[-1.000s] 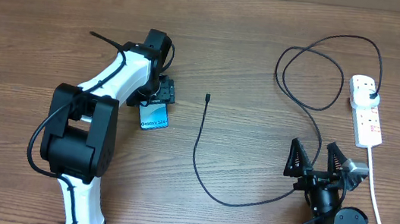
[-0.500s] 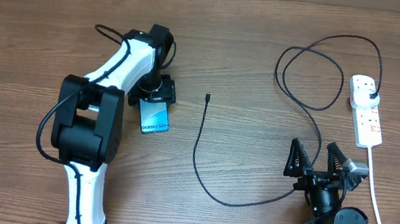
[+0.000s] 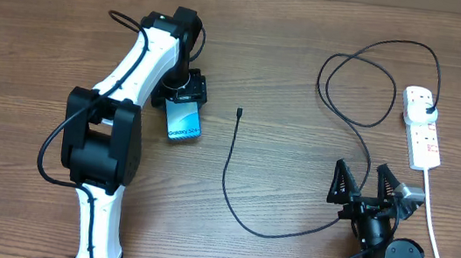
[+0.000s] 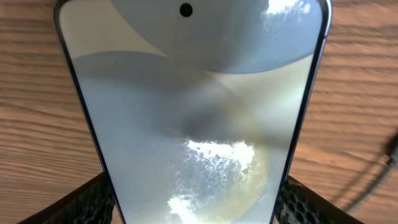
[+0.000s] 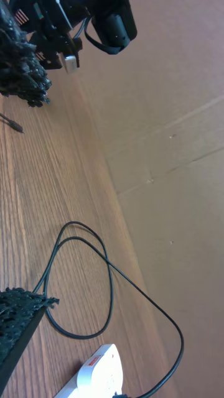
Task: Plug charger to phone and switch on socket
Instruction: 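Move the held phone rightward toward the table center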
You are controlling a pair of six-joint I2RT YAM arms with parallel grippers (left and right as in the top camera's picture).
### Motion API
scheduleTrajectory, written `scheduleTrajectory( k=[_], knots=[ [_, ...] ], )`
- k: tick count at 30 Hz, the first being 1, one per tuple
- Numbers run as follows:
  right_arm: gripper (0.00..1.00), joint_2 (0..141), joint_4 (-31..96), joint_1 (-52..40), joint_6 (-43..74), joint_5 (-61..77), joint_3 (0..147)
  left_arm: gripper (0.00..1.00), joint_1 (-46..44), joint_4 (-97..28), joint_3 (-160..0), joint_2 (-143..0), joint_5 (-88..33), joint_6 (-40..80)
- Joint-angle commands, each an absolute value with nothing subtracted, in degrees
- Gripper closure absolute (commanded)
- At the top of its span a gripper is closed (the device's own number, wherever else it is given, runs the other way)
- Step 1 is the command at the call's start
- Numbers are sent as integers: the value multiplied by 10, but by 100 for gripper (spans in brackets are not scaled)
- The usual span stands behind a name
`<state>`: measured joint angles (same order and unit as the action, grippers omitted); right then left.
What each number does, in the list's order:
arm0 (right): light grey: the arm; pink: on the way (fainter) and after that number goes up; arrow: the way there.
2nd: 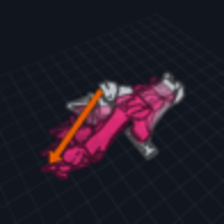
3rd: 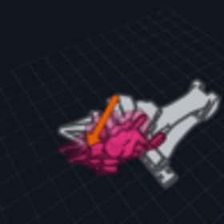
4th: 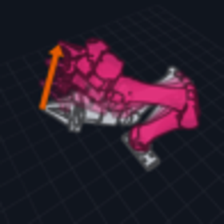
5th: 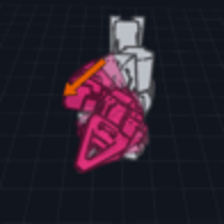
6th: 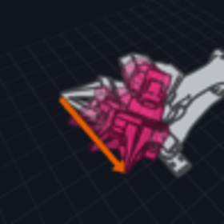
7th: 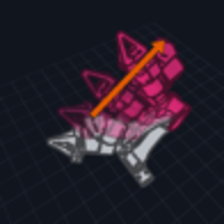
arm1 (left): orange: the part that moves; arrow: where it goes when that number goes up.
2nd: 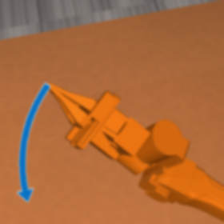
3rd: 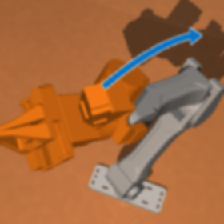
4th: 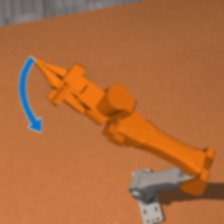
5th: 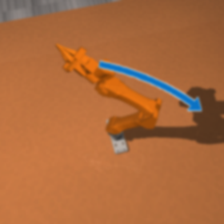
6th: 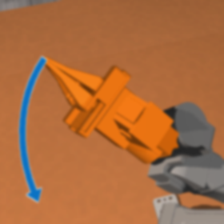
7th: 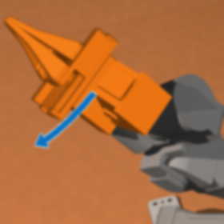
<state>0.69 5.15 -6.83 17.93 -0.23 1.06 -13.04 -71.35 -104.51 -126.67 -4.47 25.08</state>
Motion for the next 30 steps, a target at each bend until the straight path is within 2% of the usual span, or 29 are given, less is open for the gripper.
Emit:
scheduleTrajectory(
  k=[1,6,14,20,23,24,26,30],
  knots=[
    [0,6,48,-67,175,-3,4,24,-132,-718,-1075,-1262,-131,249],
    [0,6,48,-67,175,-3,4,22,-132,-716,-1075,-1262,-256,249],
    [0,6,48,-67,175,-3,4,27,-132,-724,-1075,-1262,-372,249],
    [0,6,48,-67,175,-3,4,26,-132,-724,-1075,-1262,-386,249],
    [0,6,48,-67,175,-3,4,39,-132,-726,-1075,-1262,-386,249],
    [0,6,48,-67,175,-3,4,39,-132,-733,-1075,-1262,-386,249],
    [0,6,48,-67,175,-3,4,30,-132,-747,-1075,-1262,-386,248],
    [0,6,48,-67,175,-3,4,30,-132,-762,-1075,-1262,-389,249]
  ],
)
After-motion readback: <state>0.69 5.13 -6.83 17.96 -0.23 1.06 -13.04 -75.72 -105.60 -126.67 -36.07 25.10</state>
